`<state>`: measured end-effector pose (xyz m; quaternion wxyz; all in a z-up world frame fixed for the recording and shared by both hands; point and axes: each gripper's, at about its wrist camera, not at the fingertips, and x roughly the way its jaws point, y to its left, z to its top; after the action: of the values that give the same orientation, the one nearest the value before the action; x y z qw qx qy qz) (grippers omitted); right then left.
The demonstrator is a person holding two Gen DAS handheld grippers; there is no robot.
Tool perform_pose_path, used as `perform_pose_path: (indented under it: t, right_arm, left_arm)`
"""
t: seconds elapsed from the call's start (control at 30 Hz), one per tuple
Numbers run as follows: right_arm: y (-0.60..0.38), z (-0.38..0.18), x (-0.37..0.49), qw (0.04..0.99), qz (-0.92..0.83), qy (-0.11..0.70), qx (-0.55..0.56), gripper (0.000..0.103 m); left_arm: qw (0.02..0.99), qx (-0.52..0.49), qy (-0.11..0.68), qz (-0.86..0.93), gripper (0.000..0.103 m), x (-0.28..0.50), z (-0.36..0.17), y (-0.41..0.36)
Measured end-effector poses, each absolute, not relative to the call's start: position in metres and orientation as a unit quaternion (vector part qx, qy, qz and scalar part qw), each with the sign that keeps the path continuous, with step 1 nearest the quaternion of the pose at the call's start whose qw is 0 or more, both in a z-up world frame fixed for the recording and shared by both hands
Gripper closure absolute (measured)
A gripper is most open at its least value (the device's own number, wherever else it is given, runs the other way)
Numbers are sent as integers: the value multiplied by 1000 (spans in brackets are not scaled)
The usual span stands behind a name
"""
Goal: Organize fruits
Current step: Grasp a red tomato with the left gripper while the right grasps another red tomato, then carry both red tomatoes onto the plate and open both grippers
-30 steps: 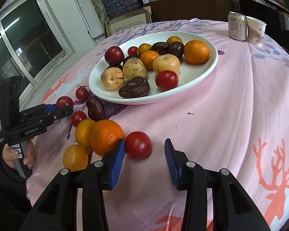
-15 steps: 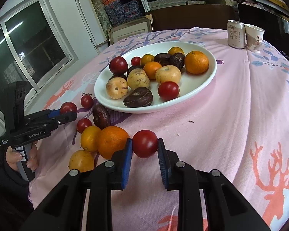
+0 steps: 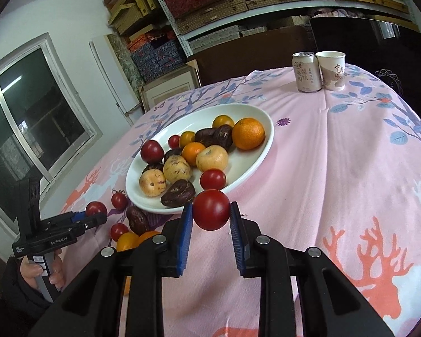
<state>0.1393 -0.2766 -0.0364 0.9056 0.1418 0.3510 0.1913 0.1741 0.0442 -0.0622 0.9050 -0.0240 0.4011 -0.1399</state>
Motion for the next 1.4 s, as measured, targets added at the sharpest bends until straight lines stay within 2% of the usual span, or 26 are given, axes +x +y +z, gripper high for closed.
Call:
perform_pose_path:
  t: [0.2,0.5,0.63,0.87,0.97,1.03,1.07,1.1,1.27,1.33,1.4]
  right_arm:
    - [-284,-19,140,923,161,312,158,76]
    - [-268,27,155,943,157,260,139,77]
    - [-260,23,179,945,138,266,130,77]
    - [-259,-22,214,933,108,320,124,76]
    - [-253,-30,221,932,106,330,110,74]
    - [-250,-34,223,931,109,333,104,62]
    - [-250,-34,222,932,108,331,104,51]
    - [-252,-32,219,934,106,323,106,46]
    - [-264,-25,206,940,106,302,122,45]
    - [-269,-24,200,940,109,298,128,43]
    - [-273,-22,195,940,105,293,135,37]
  left_arm:
    - [906,-44,388,-164,64,180,-41,41]
    - [923,-22,334,-190,64,222,29,9]
    - [917,-33,353,-185,64,266,26,-4]
    - [901,-27,396,-174,64,338,-6,-39]
    - [900,-36,400,-171,54,354,-15,-45]
    - [904,-42,395,-159,44,357,-15,-44]
    - [904,-49,394,-161,44,358,-14,-42]
    - [904,-54,393,-160,44,355,-13,-40]
    - [906,-48,388,-160,42,324,-4,-23]
    - [909,-44,383,-159,32,302,0,-14]
    - [913,-39,373,-162,26,275,2,-3]
